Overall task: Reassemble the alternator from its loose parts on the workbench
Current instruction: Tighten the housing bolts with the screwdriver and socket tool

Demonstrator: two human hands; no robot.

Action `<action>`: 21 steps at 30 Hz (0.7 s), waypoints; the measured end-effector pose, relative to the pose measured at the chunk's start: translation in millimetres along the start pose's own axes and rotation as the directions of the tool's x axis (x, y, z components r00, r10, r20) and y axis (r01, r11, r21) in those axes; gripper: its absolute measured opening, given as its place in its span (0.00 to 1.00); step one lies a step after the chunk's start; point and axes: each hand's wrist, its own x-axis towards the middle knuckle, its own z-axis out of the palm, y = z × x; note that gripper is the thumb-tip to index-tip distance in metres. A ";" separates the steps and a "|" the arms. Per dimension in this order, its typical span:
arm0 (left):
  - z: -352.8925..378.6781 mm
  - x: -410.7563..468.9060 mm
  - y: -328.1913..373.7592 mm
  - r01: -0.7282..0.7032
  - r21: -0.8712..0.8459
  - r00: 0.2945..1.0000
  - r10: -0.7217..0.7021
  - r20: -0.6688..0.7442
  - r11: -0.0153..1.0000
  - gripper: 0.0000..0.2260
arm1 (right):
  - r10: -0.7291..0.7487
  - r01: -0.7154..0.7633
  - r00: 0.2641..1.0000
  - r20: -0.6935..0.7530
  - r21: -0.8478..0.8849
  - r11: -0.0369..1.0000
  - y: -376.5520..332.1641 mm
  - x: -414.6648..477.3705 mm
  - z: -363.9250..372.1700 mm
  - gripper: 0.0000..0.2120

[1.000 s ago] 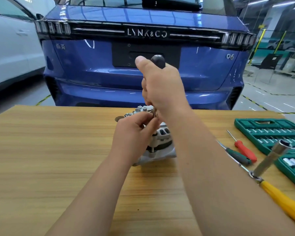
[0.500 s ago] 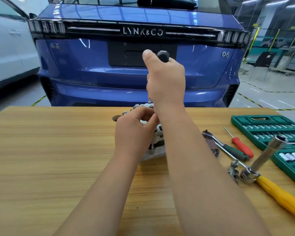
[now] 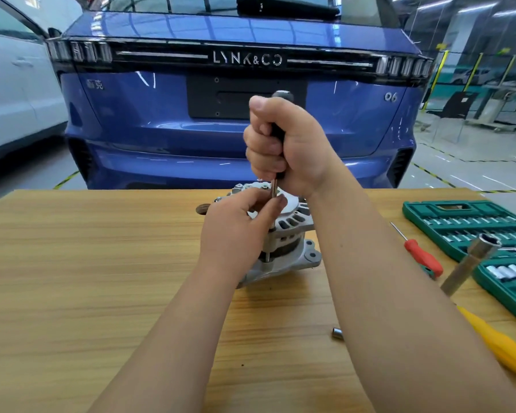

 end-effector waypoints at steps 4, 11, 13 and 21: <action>0.5 -1.2 1.7 0.006 0.002 0.996 -0.006 -0.089 1.000 0.04 | -0.200 0.112 0.861 -0.467 -0.208 0.972 7.2 -0.1 17.9 0.17; 4.6 -4.0 3.8 -0.036 -0.007 0.986 0.035 -0.164 0.999 0.04 | -0.277 0.141 0.743 -0.610 -0.261 0.955 7.9 0.3 26.8 0.23; 6.2 -3.9 3.9 -0.045 0.004 0.983 0.045 -0.177 0.999 0.07 | -0.355 0.152 0.730 -0.583 -0.368 0.917 10.3 1.4 28.0 0.22; -12.2 7.9 -19.0 -0.062 0.221 0.995 0.078 -0.066 0.973 0.13 | -0.161 0.107 0.941 -0.298 -0.189 0.976 -8.0 0.2 -0.8 0.18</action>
